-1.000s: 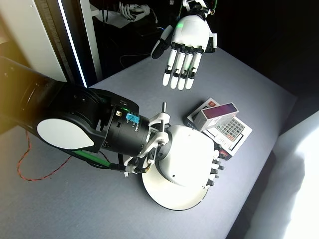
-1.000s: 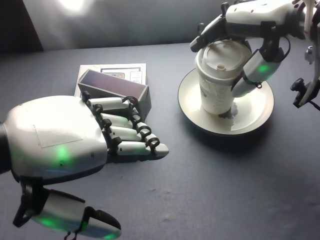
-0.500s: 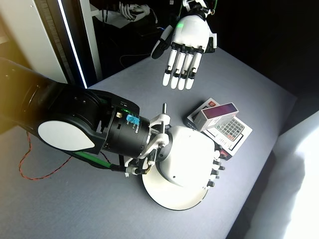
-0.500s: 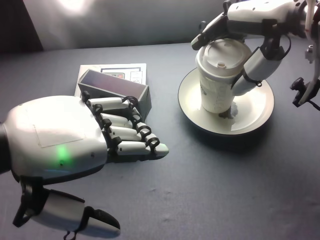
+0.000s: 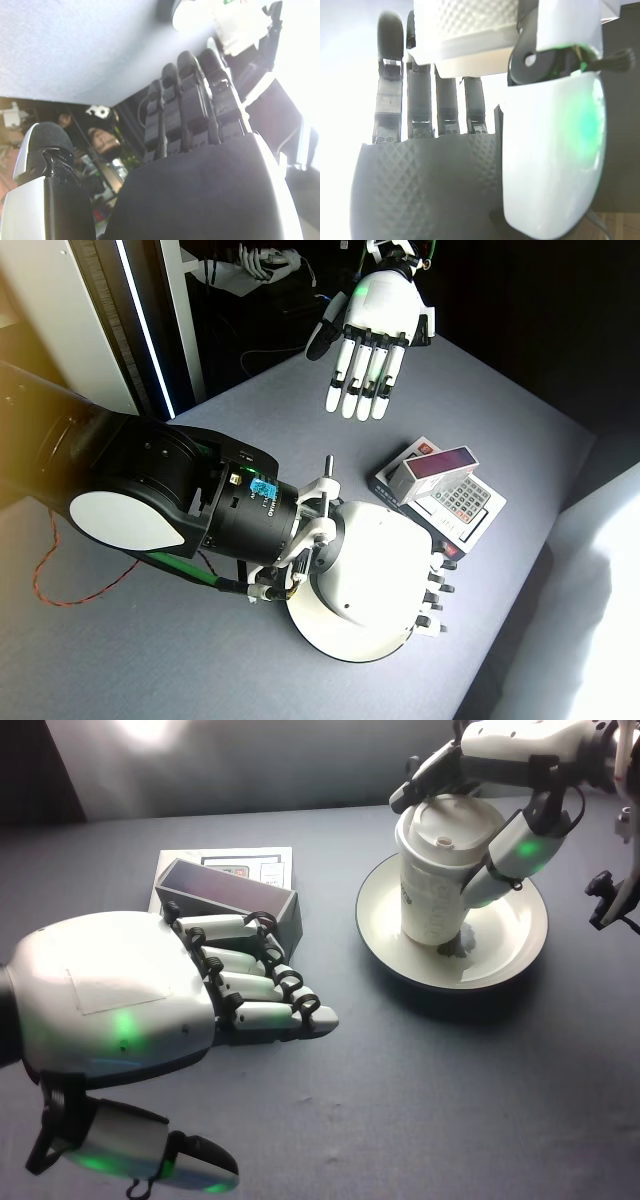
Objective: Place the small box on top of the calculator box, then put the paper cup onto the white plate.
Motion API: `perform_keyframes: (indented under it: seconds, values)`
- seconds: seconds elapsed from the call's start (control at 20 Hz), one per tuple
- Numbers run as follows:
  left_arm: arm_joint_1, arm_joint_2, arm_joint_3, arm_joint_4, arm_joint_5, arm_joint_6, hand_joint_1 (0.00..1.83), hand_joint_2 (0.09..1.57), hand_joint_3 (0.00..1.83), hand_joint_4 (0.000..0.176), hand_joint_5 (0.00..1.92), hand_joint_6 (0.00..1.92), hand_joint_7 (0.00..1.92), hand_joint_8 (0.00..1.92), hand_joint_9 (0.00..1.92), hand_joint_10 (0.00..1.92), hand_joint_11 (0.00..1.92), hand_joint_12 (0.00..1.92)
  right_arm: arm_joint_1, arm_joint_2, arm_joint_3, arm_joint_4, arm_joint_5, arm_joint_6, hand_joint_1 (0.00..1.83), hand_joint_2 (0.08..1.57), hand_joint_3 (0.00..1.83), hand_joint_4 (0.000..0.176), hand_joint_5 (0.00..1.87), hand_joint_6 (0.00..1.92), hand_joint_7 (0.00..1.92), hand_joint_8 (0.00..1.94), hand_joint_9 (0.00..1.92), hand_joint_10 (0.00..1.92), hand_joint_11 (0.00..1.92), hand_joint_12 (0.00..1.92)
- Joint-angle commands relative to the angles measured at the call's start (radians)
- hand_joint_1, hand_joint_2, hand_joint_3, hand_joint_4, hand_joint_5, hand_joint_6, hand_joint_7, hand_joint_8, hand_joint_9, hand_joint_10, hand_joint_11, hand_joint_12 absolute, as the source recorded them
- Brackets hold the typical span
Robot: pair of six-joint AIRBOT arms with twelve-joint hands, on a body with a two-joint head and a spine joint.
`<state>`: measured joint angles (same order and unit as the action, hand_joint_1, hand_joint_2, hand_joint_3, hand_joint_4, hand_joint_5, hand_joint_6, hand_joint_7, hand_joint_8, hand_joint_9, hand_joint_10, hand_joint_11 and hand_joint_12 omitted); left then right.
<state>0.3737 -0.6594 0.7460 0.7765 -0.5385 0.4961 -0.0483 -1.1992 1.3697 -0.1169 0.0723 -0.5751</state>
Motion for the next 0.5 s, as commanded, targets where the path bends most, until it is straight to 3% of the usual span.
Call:
perform_keyframes:
  seconds: [0.0,0.1,0.25,0.45]
  values:
    - [-0.013,0.003,0.0,-0.027,-0.088,-0.002,0.35,1.1,0.0,0.0,0.26,0.0,0.35,0.0,0.34,0.0,0.0,0.7,-0.001,0.011,0.002,0.007,0.094,0.006,1.19,0.96,0.0,0.0,0.54,0.0,0.59,0.0,0.54,0.0,0.07,1.17]
    - [-0.013,0.003,-0.001,-0.024,-0.087,-0.002,0.35,1.09,0.0,0.0,0.27,0.0,0.35,0.0,0.35,0.0,0.0,0.71,-0.004,0.011,0.002,0.007,0.094,0.007,1.11,0.92,0.0,0.0,0.38,0.0,0.45,0.0,0.4,0.0,0.0,1.06]
    - [-0.013,0.003,-0.001,-0.023,-0.087,-0.002,0.37,1.09,0.0,0.0,0.28,0.0,0.37,0.0,0.36,0.01,0.0,0.72,-0.008,0.011,0.002,0.007,0.094,0.007,1.04,0.87,0.0,0.0,0.28,0.0,0.36,0.0,0.32,0.0,0.0,0.88]
    - [-0.014,0.003,-0.001,-0.023,-0.087,-0.002,0.3,1.11,0.0,0.0,0.23,0.0,0.33,0.0,0.32,0.0,0.0,0.65,-0.012,0.011,0.001,0.008,0.099,0.007,0.84,0.81,0.0,0.0,0.19,0.0,0.28,0.0,0.26,0.0,0.0,0.77]
